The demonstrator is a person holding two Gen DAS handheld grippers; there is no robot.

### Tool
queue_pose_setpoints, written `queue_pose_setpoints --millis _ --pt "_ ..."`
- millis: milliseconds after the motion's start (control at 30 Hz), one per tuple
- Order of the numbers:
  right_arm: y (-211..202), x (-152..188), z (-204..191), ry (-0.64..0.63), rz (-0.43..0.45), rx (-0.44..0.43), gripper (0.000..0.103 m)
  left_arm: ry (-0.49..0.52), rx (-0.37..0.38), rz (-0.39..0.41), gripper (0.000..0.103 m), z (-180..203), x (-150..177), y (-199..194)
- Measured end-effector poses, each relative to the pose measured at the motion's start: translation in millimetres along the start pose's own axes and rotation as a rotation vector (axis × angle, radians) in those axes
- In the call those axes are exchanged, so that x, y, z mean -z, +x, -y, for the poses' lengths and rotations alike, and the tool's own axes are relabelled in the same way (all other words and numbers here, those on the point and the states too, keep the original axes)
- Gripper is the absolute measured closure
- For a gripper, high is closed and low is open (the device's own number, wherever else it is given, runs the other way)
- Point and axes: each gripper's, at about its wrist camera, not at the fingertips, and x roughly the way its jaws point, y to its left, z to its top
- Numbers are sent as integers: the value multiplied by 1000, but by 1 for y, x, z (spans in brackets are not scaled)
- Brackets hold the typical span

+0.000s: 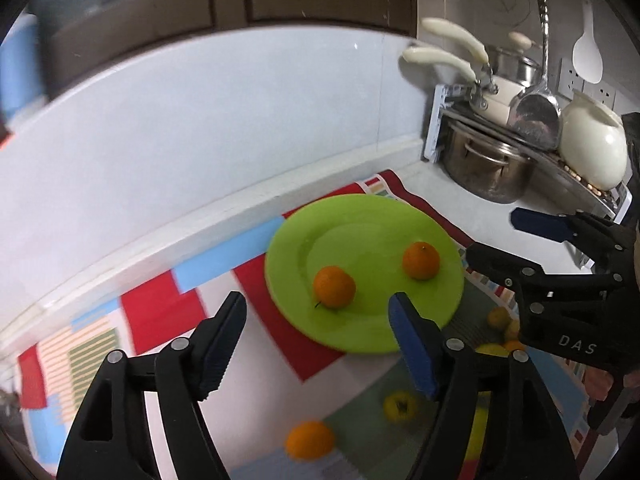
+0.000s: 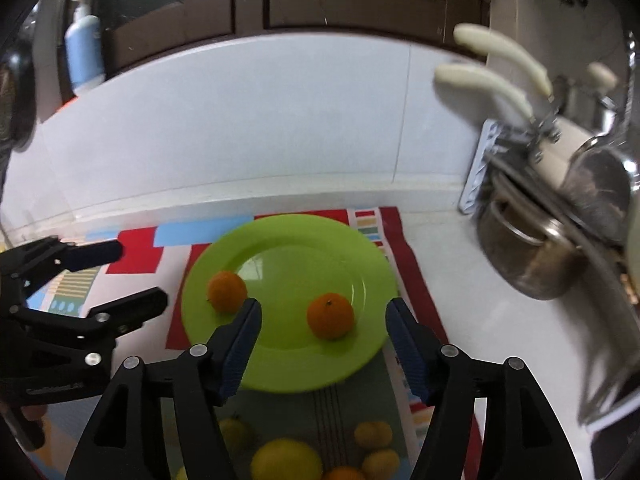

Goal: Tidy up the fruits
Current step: 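Withdraw both open tools from the plate back toward the fruits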

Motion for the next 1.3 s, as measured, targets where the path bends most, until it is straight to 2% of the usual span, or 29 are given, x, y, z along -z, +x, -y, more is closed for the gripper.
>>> queue_pose_setpoints --millis 67,267,333,533,733,1100,1300 --pt "-14 2 -4 8 20 7 29 -13 -13 11 25 -2 3 -14" --pt "-50 13 -16 29 57 10 28 -46 -69 44 22 -7 17 -55" --pt "-59 18 -21 32 68 16 24 -57 -79 57 19 -9 21 -68" --pt "-80 37 -32 61 63 -5 24 -36 -102 72 16 -7 37 -95" --pt "-88 55 -38 101 40 -14 24 -19 -109 59 14 -8 52 -101" --pt "-108 84 -55 223 34 122 24 -35 -52 43 12 -37 87 -97" --pt "-116 97 -74 221 42 185 24 33 -41 49 11 -43 97 -92"
